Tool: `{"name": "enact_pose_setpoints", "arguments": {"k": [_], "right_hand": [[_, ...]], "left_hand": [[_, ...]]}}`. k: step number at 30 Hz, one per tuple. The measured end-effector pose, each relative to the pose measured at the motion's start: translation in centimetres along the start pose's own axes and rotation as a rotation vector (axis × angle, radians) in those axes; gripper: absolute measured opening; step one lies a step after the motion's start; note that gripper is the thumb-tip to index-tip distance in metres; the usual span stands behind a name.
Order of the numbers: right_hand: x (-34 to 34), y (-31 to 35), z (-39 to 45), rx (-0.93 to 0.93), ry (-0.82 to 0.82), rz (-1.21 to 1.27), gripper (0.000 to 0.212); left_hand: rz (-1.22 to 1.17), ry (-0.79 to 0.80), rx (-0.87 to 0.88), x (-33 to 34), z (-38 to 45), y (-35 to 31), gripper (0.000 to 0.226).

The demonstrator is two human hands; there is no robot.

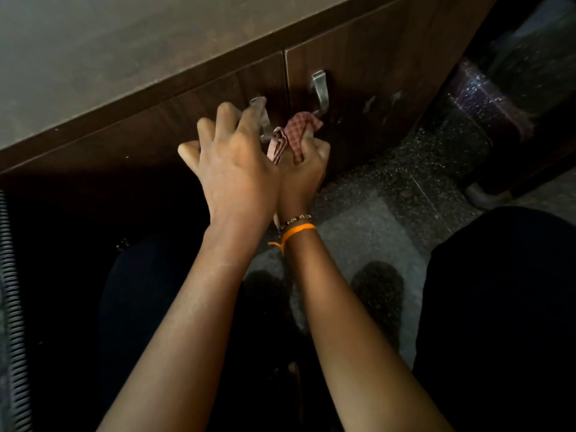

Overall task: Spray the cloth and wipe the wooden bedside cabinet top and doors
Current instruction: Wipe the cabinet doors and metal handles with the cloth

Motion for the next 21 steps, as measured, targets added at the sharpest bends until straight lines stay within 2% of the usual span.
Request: {"name": "enact_pose_setpoints", "arguments": {"k": [4, 7, 9, 11, 16, 18, 21], "right_hand": [[0.1, 1.1, 0.4, -0.171, 0.121, -0.202, 0.053], [-0.3, 1.2, 0.2, -0.127, 0.204, -0.233, 0.041], [-0.2, 1.4, 0.0, -0.129, 0.207, -0.24, 0.041], [-0.2, 1.9, 0.3, -0.166, 0.152, -0.223, 0.054], [-0.1, 2.5, 0.0, -0.438, 0.268, -0.468, 0.066], [0.0, 1.6, 0.2, -0.392, 0.229, -0.425, 0.065], [-0.8, 1.0, 0.2, -0.213, -0.042, -0.165, 0.055]], "left_hand": [[-0.004, 0.005, 0.001, -0.1, -0.1, -0.2, 0.09], [0.016, 0.017, 0.016, 0.0, -0.2, -0.3, 0.09], [0.012, 0.03, 0.015, 0.1, -0.1, -0.2, 0.089], [0.0, 0.027, 0.013, 0.2, 0.0, 0.0, 0.087], [-0.01, 0.006, 0.034, 0.2, 0.1, -0.1, 0.082], [-0.015, 0.016, 0.033, 0.2, 0.1, -0.2, 0.083], [-0.008, 0.04, 0.024, 0.4, 0.3, -0.1, 0.09]]}}
Point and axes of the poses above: each hand's wrist, its own z-axis towards the middle knuckle, its own x-axis out of the palm, y = z × x, the point moved 5 cm from there along z, towards the middle knuckle, and after that the axes turned 12 degrees about -x, right-handed, at the moved point
